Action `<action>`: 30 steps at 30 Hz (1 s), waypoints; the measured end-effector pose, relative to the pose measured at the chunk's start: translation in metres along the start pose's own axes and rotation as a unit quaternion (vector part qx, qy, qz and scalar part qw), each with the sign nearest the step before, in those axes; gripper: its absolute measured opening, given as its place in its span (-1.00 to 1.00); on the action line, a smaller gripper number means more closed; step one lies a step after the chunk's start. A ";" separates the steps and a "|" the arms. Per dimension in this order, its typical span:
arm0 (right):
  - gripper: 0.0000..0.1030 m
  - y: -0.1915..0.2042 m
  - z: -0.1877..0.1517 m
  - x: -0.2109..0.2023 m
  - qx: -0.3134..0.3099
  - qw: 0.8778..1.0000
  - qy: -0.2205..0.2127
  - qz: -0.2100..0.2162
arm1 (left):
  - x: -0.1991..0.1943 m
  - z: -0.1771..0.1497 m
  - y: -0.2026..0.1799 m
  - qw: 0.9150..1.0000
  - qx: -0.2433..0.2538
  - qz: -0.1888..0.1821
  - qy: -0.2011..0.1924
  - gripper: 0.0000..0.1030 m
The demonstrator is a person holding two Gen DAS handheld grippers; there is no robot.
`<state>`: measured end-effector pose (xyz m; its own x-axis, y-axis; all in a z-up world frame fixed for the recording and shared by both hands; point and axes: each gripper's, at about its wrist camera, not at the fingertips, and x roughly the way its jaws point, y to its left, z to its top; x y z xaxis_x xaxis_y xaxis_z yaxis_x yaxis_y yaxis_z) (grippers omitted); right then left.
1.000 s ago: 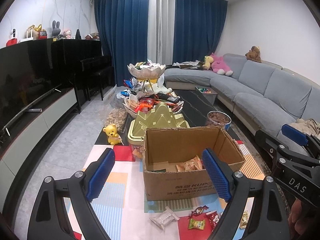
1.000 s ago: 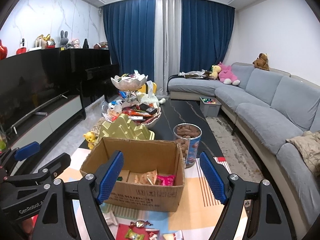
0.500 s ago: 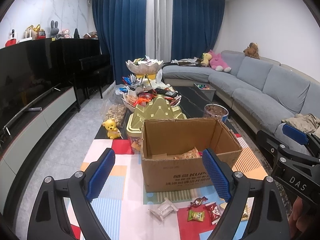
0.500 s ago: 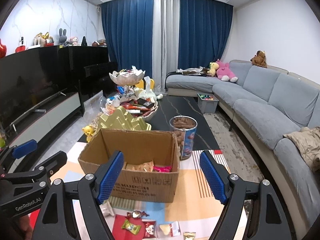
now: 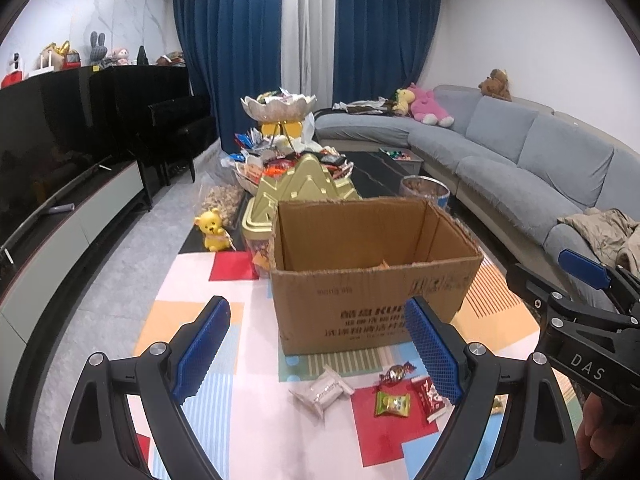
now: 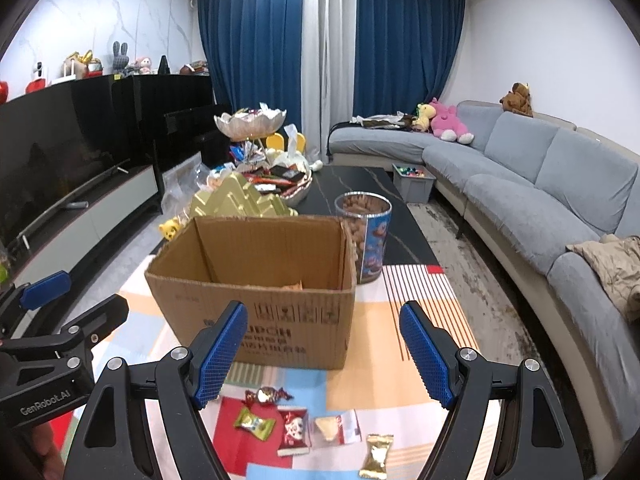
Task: Organize snacks
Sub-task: 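Move both tools back from the box toward the snacks on the rug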
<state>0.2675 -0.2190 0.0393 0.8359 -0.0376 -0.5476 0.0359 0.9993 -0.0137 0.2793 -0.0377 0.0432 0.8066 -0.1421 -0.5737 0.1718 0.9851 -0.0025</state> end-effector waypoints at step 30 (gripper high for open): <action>0.52 0.014 -0.088 0.044 -0.005 0.996 0.085 -0.005 | 0.060 -0.081 0.003 0.995 0.058 -0.030 0.082 0.73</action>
<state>0.2568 -0.2055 -0.0590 0.7312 -0.0458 -0.6807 0.0372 0.9989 -0.0273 0.2827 -0.0357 -0.0575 0.6915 -0.1737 -0.7011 0.2884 0.9563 0.0475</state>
